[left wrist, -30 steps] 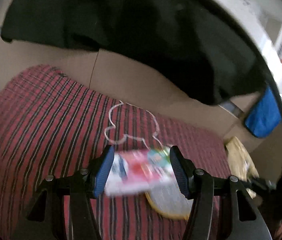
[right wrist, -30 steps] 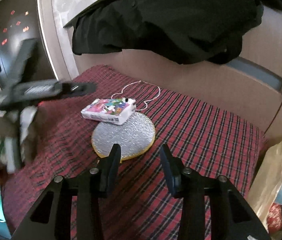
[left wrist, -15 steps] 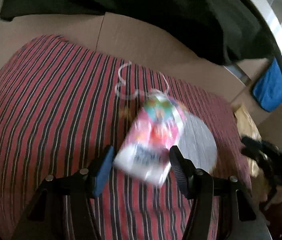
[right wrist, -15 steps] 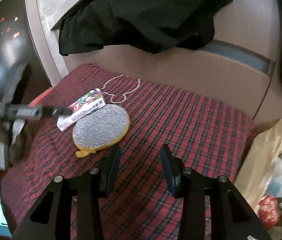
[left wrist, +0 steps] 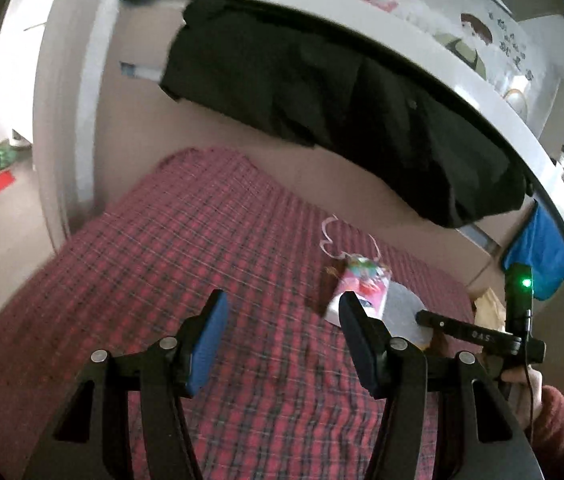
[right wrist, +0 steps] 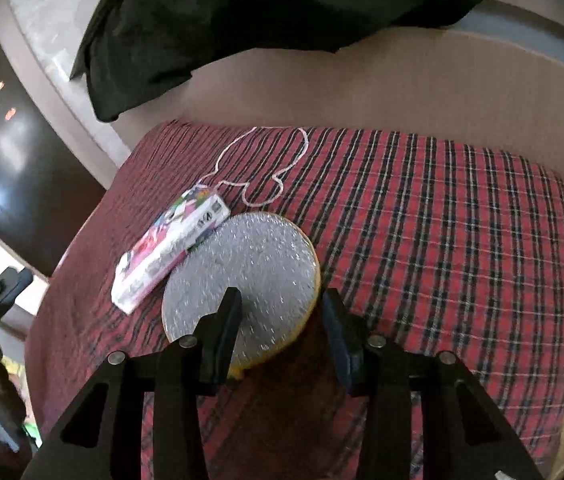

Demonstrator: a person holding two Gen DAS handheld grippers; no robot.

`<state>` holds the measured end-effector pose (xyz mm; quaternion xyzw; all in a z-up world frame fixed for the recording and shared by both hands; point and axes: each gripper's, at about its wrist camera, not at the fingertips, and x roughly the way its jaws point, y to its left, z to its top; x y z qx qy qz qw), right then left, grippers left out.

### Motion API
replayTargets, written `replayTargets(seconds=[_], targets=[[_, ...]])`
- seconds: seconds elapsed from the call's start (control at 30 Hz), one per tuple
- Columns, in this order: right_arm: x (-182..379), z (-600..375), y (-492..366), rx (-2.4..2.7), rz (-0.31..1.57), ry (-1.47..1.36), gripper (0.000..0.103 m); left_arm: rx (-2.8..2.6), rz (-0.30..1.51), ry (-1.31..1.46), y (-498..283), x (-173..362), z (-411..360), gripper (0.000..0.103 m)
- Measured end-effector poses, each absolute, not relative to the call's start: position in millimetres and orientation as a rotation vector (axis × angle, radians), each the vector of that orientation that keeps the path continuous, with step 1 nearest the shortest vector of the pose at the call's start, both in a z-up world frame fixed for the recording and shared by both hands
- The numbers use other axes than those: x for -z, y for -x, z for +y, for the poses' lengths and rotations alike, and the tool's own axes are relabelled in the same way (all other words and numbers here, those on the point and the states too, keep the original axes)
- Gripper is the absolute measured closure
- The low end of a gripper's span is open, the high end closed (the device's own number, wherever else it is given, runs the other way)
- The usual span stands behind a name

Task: Collect trash
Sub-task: 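Reach the left tool to the pink tissue pack and grasp it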

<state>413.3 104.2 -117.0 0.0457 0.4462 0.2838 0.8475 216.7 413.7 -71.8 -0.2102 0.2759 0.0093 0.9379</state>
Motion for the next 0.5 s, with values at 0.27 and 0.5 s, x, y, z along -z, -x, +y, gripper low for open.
replayTargets(seconds=[0.27, 0.5], targets=[[111, 135, -414, -0.595, 0.903, -0.041, 0.085, 0.012, 0.593, 0.399, -230, 85, 405, 0.045], [68, 112, -388, -0.676, 0.775, 0.009, 0.091, 0.129, 0.666, 0.407, -275, 96, 375, 0.045]])
